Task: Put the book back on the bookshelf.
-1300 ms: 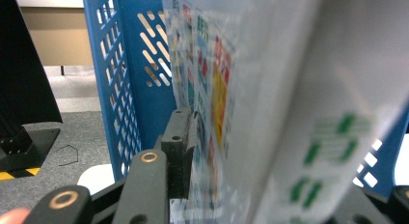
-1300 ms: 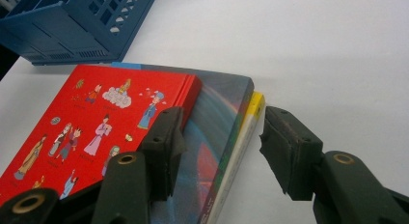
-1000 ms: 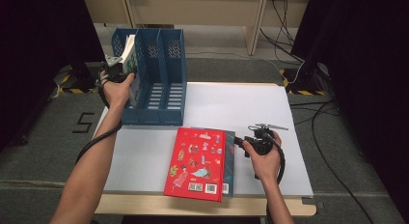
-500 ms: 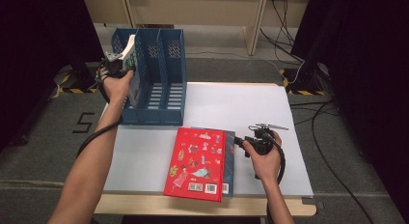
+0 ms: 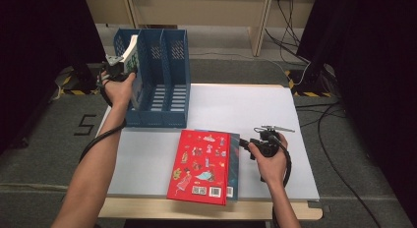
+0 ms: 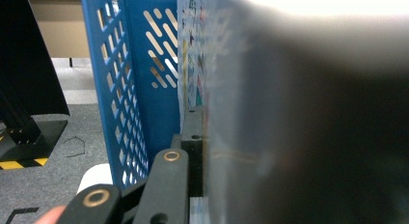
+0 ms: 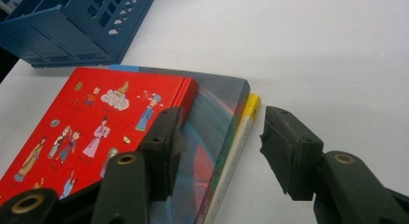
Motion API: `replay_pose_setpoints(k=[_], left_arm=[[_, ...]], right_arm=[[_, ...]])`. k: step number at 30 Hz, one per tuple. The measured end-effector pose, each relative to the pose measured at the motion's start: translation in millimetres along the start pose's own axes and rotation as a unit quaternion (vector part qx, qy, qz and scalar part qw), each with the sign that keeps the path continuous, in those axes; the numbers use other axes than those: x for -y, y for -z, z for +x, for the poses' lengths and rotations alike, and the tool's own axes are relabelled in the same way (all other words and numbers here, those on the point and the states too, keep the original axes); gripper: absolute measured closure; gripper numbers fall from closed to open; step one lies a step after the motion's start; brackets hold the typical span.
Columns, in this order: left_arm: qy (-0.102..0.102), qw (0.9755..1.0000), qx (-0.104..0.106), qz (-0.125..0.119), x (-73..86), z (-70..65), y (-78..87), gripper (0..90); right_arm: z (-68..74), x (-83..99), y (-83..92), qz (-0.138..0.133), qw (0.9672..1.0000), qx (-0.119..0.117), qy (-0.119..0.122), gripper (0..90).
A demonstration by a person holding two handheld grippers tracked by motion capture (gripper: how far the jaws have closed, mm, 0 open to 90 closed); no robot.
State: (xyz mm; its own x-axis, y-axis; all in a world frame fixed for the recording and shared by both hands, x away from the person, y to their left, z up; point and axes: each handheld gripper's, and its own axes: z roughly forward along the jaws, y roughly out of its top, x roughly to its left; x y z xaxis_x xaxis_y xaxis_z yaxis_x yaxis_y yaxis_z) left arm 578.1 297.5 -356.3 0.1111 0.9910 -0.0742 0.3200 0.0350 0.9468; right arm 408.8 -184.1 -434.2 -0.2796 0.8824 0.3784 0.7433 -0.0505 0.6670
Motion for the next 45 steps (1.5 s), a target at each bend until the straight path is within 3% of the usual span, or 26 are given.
replay_pose_setpoints(k=[10,17,26,32,36,45], left_arm=[[-0.004,0.9999,0.008,-0.008,-2.7,3.7,-0.7,73.6],[-0.013,0.9997,0.002,-0.018,-6.2,2.7,-2.2,73.7],[-0.011,0.9979,0.012,-0.063,-5.5,5.0,-6.9,73.6],[0.003,0.9974,0.016,-0.07,9.8,6.7,-16.8,73.3],[-0.01,0.9975,0.011,-0.068,10.1,2.7,-16.9,72.9],[-0.015,0.9986,0.011,-0.049,9.9,0.9,-14.8,67.0]], right_arm=[[-1.1,0.8,-1.9,0.002,1.0,-0.001,-0.004,49.2],[-2.0,0.6,-1.8,0.0,1.0,-0.001,-0.005,49.2],[-2.2,0.5,-2.1,0.0,1.0,0.0,-0.006,49.3],[-2.8,0.2,-1.3,-0.001,1.0,0.0,-0.006,49.3],[-3.5,0.1,-1.3,-0.001,1.0,0.001,-0.006,49.3],[-1.5,0.6,-0.2,-0.002,1.0,0.0,-0.003,49.2]])
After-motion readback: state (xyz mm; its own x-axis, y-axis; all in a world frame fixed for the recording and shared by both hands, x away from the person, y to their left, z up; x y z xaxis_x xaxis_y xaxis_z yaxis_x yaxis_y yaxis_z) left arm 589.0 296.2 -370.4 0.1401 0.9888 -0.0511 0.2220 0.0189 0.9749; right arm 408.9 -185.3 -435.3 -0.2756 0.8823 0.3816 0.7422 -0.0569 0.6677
